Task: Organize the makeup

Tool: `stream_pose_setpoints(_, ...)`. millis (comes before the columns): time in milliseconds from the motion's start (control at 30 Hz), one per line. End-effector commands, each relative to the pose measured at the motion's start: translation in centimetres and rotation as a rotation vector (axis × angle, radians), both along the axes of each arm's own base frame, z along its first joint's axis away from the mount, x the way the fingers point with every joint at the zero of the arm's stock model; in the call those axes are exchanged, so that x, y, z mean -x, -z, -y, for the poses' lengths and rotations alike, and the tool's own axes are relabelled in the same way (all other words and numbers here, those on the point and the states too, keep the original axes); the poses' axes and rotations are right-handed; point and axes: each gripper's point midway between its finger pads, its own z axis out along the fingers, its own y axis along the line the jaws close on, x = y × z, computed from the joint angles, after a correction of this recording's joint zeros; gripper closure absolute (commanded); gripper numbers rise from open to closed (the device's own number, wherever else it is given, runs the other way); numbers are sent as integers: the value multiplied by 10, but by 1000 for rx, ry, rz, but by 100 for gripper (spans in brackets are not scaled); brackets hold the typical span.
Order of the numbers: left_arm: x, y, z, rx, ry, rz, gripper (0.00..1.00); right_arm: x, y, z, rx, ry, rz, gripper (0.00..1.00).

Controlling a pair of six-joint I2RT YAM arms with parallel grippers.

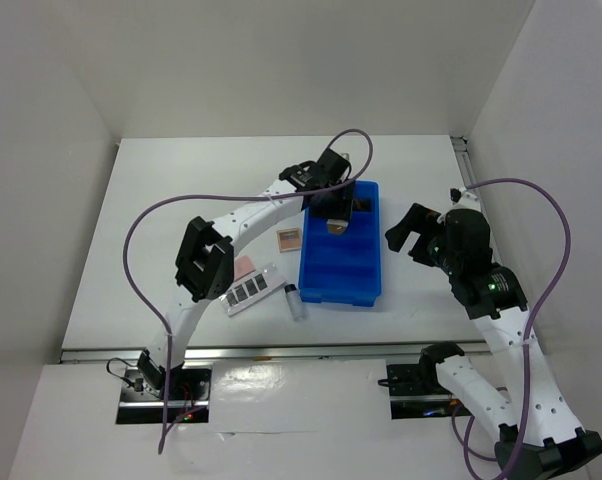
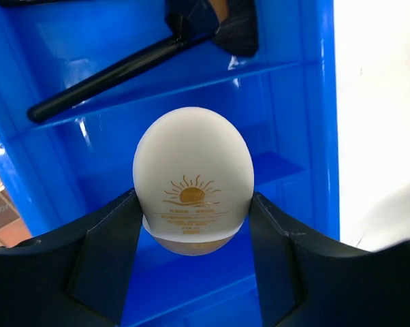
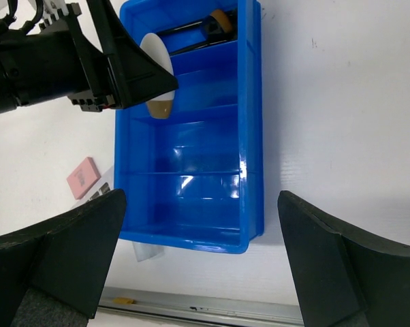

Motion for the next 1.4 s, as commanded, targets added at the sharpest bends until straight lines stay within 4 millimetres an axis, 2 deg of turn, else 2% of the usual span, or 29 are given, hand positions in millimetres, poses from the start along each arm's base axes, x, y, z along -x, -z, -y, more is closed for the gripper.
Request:
stream_pose_setpoints(0,-10,-16,17,54,35,75,38,-1,-11,2,0,14,26,0)
stream_pose_setpoints(133,-4,-18,18,50,51,79,6,0,-7,2,3,14,17,0)
stream_pose_setpoints(200,-6,-24,15,42,45,102,1,0,-7,1,-2,6,16,0)
stream_pose_setpoints(233,-3,-35,19,58,53,119,1,-1,-9,1,-4,6,24,0)
stream_pose_setpoints(300,-2,-50,15,54,53,139,1,-1,-9,1,-4,6,25,0)
stream_pose_setpoints(333,-2,-65,12,65,44,165,7,-1,-9,1,-4,6,25,0)
stream_pose_setpoints(367,4,-63,13,56,53,154,11,-1,-13,1,-6,6,33,0)
stream_pose_setpoints(400,5,-86,6,65,34,192,16,-1,-13,1,-6,6,33,0)
stream_pose_setpoints(467,18,-83,-7,28,22,186,28,-1,-13,1,-6,6,33,0)
stream_pose_setpoints(500,25,-106,-20,43,-4,219,31,-1,-13,1,-6,6,33,0)
stream_pose_setpoints(533,35,-89,-32,14,-20,186,33,-1,-9,1,-4,6,25,0)
stream_pose_setpoints(567,42,-88,-41,1,-26,183,36,-1,-9,-1,-8,-2,23,0)
stream_pose_setpoints(600,50,-88,-47,4,-37,169,46,-2,-11,-1,-11,-2,34,0)
stream_pose_setpoints(633,65,-84,-62,-5,-45,150,51,-2,-7,-1,-8,-2,24,0)
stream_pose_setpoints(667,73,-80,-69,-15,-45,140,54,-1,-7,-3,-13,-10,22,0)
stream_pose_setpoints(700,80,-76,-76,-19,-53,124,58,-1,-7,-3,-13,-10,22,0)
stream_pose_setpoints(733,97,-64,-89,-36,-42,92,61,-3,-9,-3,-15,-10,31,0)
stream_pose_setpoints(800,111,-50,-102,-61,-49,56,64,-2,-9,-5,-19,-18,30,0)
stream_pose_setpoints(833,122,-44,-103,-55,-55,28,64,-3,-11,-5,-21,-18,39,0)
stream_pose_setpoints(867,136,-24,-111,-85,-58,-15,64,-3,-10,-5,-13,-23,41,0)
stream_pose_setpoints(933,148,-20,-121,-76,-98,-46,65,-5,-10,-7,-19,-34,40,0)
stream_pose_setpoints(967,161,-5,-126,-79,-144,-98,62,-5,-10,-7,-19,-34,40,0)
stream_pose_setpoints(1000,169,-4,-129,-58,-156,-120,56,-6,-12,-9,-26,-43,47,0)
stream_pose_setpoints(1067,184,13,-125,-16,-169,-194,51,-6,-12,-9,-26,-43,47,0)
stream_pose_setpoints(1133,196,16,-117,41,-175,-246,45,-5,-12,-11,-38,-47,45,0)
stream_pose_setpoints(1267,212,38,-116,74,-202,-313,27,-5,-12,-11,-38,-47,45,0)
stream_pose_setpoints(1367,212,42,-112,101,-198,-315,22,-4,-15,-11,-40,-47,54,0)
